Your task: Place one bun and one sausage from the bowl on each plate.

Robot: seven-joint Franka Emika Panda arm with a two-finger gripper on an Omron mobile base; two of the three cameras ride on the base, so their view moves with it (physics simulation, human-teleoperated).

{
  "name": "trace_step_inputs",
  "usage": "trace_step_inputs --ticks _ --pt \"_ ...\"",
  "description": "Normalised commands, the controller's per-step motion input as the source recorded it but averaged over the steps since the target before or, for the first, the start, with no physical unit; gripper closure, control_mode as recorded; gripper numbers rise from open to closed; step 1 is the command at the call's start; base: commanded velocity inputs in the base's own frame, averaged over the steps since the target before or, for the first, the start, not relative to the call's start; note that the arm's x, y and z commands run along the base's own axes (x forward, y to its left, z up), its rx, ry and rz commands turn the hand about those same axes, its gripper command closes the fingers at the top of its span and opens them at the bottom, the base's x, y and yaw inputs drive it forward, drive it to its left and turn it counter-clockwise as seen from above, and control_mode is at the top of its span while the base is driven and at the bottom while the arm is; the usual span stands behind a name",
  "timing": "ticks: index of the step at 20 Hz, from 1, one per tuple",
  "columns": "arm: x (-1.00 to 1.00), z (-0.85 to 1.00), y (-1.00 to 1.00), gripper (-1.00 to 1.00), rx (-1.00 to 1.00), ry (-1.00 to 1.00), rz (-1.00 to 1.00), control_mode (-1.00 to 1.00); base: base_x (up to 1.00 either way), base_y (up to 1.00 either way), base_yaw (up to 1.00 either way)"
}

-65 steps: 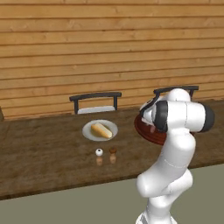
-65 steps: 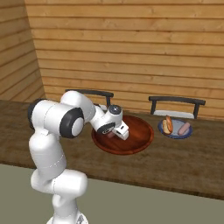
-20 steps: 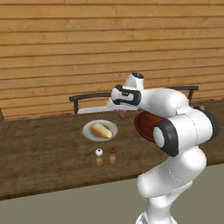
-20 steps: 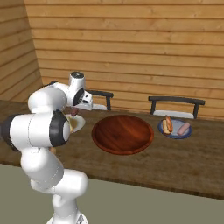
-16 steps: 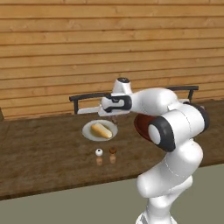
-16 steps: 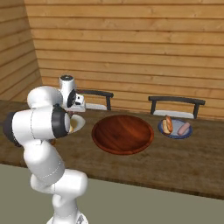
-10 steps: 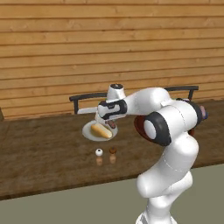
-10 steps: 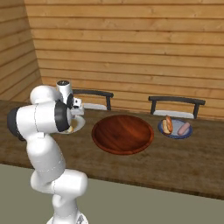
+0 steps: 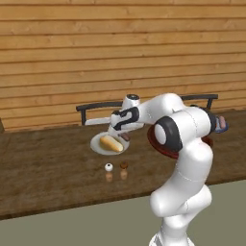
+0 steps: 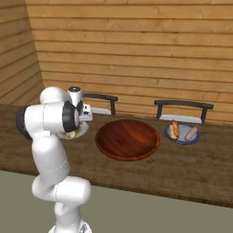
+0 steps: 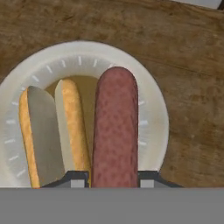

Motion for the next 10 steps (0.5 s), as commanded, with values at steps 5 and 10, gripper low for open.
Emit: trace_step_inputs --ticks 5,10 --pt "0.24 -0.27 0.07 1.0 0.0 0.0 0.03 -1.0 0.0 0.0 0.0" --pt "0.4 -0.17 0.09 1.0 0.0 0.0 0.0 -1.0 0.0 0.0 0.0"
